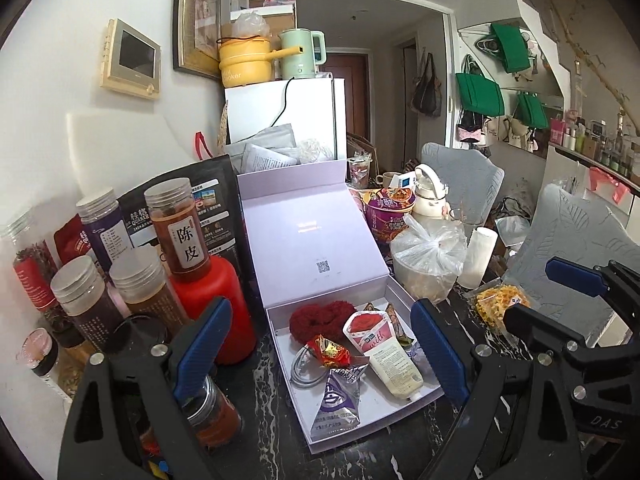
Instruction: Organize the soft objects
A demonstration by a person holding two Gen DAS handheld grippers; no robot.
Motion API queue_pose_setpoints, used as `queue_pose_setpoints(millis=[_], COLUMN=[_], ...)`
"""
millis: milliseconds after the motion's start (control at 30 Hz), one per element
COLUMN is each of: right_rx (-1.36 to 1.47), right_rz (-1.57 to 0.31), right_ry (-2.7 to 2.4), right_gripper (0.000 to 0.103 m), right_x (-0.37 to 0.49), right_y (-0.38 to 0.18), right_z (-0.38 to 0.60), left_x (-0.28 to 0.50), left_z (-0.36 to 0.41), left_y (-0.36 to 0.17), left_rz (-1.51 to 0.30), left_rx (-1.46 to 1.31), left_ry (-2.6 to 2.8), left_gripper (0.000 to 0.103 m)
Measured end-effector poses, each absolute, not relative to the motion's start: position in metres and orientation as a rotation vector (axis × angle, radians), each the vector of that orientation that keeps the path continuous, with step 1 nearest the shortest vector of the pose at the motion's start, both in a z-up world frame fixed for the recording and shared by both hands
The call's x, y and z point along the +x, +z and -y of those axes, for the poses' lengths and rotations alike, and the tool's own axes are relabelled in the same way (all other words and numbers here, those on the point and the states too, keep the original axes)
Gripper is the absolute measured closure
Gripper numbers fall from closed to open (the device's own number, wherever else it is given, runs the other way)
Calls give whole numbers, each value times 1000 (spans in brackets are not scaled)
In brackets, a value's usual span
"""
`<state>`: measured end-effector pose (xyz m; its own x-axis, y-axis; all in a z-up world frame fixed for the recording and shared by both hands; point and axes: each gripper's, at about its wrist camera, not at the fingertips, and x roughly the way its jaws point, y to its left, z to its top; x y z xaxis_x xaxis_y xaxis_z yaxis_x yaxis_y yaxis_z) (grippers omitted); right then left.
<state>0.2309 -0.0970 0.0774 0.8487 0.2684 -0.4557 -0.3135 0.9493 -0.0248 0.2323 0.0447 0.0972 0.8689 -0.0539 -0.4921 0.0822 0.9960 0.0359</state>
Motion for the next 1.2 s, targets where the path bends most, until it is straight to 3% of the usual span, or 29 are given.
queue_pose_setpoints(millis=[233, 367, 1200], right_rx=[-87, -76, -28], right_rz=[-457, -468, -572], right_ry=[294, 277, 221], right_gripper=[26, 25, 24], right_x=[203, 189, 142], right_y=[80, 76, 33], right_z=[101, 105, 104], left_x=[201, 187, 143], left_z=[-40, -37, -43], left_y=[101, 97, 59], left_rz=[-483, -496, -599], left_rx=[76, 86, 47], left_ry=[-74, -79, -88], left_gripper=[11, 4, 4])
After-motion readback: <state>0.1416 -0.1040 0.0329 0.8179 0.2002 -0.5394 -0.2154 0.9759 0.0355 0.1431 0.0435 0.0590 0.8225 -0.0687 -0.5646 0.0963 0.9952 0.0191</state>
